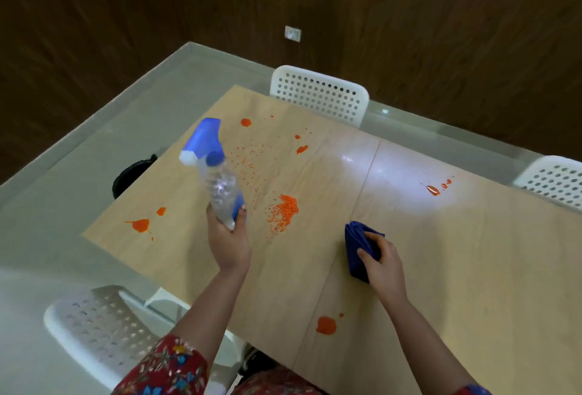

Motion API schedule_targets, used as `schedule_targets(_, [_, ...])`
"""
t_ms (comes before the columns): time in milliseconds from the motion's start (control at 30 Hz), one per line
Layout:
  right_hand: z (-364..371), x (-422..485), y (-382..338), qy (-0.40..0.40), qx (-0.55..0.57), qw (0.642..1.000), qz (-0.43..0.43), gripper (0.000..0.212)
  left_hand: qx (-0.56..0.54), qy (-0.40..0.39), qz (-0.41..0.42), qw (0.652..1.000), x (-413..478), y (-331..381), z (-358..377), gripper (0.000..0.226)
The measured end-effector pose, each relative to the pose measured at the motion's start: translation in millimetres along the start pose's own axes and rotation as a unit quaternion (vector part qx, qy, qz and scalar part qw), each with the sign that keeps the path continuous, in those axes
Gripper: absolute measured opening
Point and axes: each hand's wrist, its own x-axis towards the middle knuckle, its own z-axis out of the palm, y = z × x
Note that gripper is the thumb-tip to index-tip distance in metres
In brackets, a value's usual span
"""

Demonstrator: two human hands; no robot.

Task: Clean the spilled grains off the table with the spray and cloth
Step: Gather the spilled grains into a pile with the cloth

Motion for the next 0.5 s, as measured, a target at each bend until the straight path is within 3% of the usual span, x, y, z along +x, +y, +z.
schedule_targets(267, [-45,-2,31,0.072,0.024,0.995,0.064,0.038,-0.077,-0.274,0.008,0.959,-51,47,119,0.047])
schedule_targets(500, [-63,-4,47,0.093,0.028,0.992,0.085,0.038,-0.094,-0.383,-0.001,0.919,-99,58,185,0.048])
